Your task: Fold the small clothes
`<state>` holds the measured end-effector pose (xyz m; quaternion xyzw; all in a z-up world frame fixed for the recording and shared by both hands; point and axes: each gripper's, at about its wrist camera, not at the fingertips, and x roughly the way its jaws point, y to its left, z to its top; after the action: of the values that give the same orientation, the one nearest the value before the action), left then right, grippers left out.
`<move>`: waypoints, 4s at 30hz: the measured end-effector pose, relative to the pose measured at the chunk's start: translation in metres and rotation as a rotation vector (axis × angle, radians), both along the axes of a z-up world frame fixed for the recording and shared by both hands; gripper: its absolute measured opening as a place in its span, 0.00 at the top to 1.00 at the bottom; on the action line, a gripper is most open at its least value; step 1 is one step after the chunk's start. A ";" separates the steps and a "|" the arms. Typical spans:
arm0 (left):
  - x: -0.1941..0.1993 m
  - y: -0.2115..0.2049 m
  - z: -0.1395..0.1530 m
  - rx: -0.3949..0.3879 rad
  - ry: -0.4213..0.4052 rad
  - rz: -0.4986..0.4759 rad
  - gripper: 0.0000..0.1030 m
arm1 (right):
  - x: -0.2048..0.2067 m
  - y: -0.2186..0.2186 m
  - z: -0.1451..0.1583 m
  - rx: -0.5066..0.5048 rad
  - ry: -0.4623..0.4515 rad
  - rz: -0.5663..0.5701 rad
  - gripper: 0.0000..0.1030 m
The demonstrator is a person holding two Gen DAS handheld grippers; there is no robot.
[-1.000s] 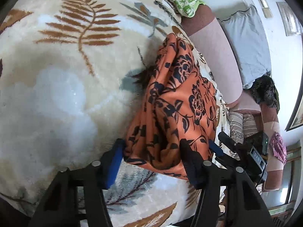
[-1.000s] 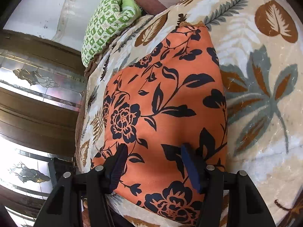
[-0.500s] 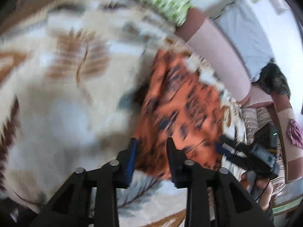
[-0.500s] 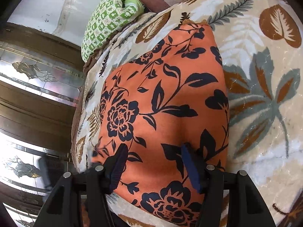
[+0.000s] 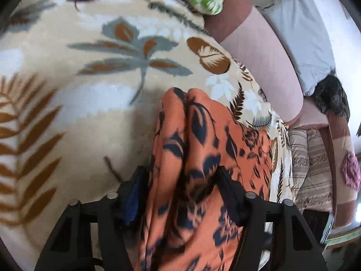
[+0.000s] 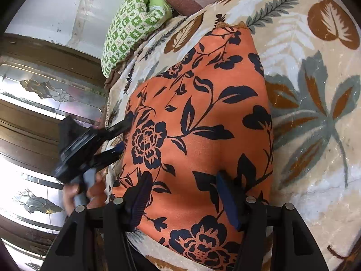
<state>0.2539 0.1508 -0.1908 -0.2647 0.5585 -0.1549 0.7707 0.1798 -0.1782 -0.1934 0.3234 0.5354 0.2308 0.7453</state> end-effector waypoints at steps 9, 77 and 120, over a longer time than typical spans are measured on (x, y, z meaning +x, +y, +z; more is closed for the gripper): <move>0.014 -0.003 -0.015 -0.011 -0.018 -0.037 0.72 | -0.004 -0.004 -0.003 0.032 -0.008 0.012 0.39; -0.026 -0.171 0.053 0.171 -0.237 -0.187 0.67 | 0.034 -0.141 0.037 -0.143 -0.154 -0.117 0.63; -0.086 -0.180 0.031 0.439 -0.223 -0.196 0.27 | 0.058 -0.143 0.009 -0.121 -0.031 -0.191 0.25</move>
<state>0.1681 -0.0290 -0.1601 -0.0169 0.5135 -0.1321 0.8477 0.2375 -0.3211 -0.1849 0.3240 0.5035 0.1309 0.7902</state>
